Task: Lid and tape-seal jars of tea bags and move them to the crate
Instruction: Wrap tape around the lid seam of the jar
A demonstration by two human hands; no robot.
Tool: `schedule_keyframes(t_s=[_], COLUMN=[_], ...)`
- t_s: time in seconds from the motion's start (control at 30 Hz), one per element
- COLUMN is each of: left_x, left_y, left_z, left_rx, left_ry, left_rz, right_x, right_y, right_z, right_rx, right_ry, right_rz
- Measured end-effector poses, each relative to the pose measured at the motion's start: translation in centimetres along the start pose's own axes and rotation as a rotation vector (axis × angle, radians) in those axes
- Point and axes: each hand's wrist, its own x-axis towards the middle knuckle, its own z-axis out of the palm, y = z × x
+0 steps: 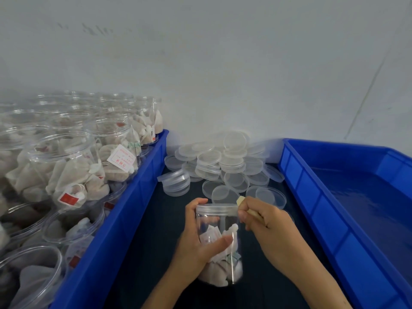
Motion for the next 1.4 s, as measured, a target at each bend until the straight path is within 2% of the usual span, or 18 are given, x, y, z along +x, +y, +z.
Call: schedule_keyframes(t_s=[0.17,0.4,0.63,0.9,1.4], left_x=[0.3,1.5,1.9,2.0,1.8], left_y=[0.4,1.0,0.7,0.4,0.8], left_z=[-0.1,1.0,0.3,0.7,1.1], left_rx=[-0.096,-0.149,-0.148,-0.151,-0.125], left_ry=[-0.019,0.147,0.141,0.128,0.136], left_rz=[0.014,0.055,0.044,0.064,0.091], right_x=[0.8,1.4,1.7,1.8,1.7], right_y=[-0.7,-0.6,-0.9,-2.5,-3.1], right_z=[0.5,0.6,0.6,0.7,1.0], right_rx=[0.028,0.060,0.115,0.095,-0.163], right_ry=[-0.027,-0.055,-0.116,-0.102,-0.080], right_rz=[0.060,0.097,0.100,0.115,0.122])
